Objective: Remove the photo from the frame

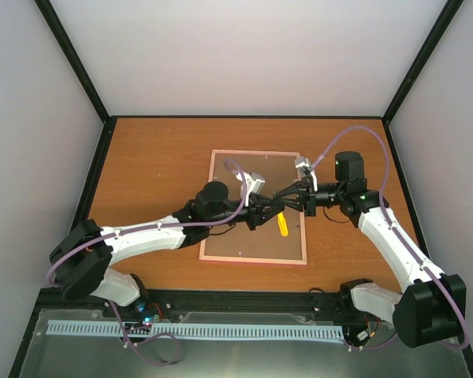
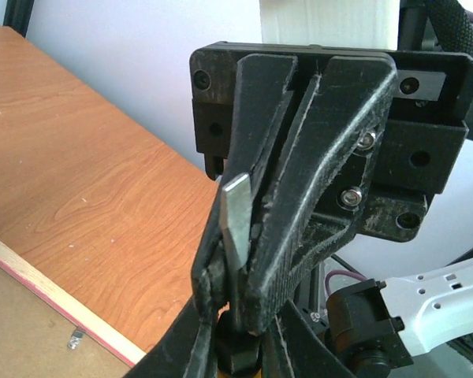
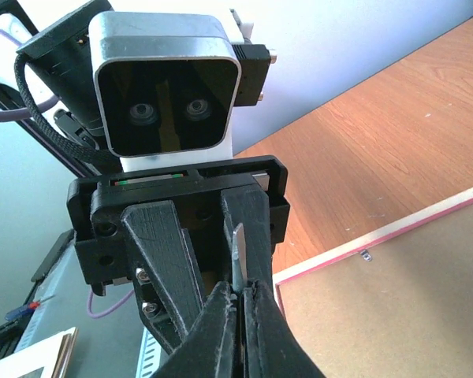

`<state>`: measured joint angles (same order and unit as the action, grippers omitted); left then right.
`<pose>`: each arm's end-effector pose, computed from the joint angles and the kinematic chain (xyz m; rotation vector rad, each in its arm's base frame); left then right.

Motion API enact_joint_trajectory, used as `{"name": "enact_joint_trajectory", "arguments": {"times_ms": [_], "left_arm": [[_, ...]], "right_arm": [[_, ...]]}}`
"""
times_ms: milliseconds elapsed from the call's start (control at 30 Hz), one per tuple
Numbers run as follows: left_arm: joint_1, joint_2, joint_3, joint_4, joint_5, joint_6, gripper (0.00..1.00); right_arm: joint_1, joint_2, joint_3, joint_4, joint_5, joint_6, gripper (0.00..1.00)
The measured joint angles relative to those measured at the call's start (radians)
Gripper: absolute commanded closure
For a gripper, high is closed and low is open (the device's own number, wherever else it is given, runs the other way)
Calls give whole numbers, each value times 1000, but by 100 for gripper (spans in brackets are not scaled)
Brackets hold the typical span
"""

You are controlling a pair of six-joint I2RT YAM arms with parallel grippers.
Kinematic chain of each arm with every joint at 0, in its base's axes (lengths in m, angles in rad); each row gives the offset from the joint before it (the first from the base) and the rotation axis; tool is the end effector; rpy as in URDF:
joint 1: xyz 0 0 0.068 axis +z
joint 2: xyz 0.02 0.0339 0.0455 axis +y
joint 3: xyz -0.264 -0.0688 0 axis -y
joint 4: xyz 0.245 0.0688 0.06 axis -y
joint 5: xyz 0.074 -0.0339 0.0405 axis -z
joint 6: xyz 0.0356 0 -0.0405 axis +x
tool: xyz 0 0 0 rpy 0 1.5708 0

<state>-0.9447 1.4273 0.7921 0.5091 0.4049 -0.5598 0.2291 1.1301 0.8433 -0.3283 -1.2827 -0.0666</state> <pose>0.1767 -0.2683 0.2643 0.6955 1.7857 -1.4181 0.2143 0.0850 0.2920 -0.9887 1.7397 1.4673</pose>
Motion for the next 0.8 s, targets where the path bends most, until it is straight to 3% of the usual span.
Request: {"name": "enact_joint_trajectory", "arguments": {"times_ms": [33, 100, 233, 500, 633, 800], "left_arm": [[0, 2, 1, 2, 2, 0, 99], [0, 4, 1, 6, 3, 0, 99], [-5, -1, 0, 6, -17, -11, 99], [-9, -145, -9, -163, -351, -206, 99], [-9, -222, -10, -192, -468, -323, 99], [-9, -219, -10, -197, -501, -417, 99]], "right_arm": [[0, 0, 0, 0, 2, 0, 90], [0, 0, 0, -1, 10, -2, 67], [-5, 2, 18, -37, 42, -28, 46], [-27, -12, 101, -190, 109, -152, 29], [10, -48, 50, -232, 185, -223, 29], [120, -55, 35, -255, 295, -269, 34]]}}
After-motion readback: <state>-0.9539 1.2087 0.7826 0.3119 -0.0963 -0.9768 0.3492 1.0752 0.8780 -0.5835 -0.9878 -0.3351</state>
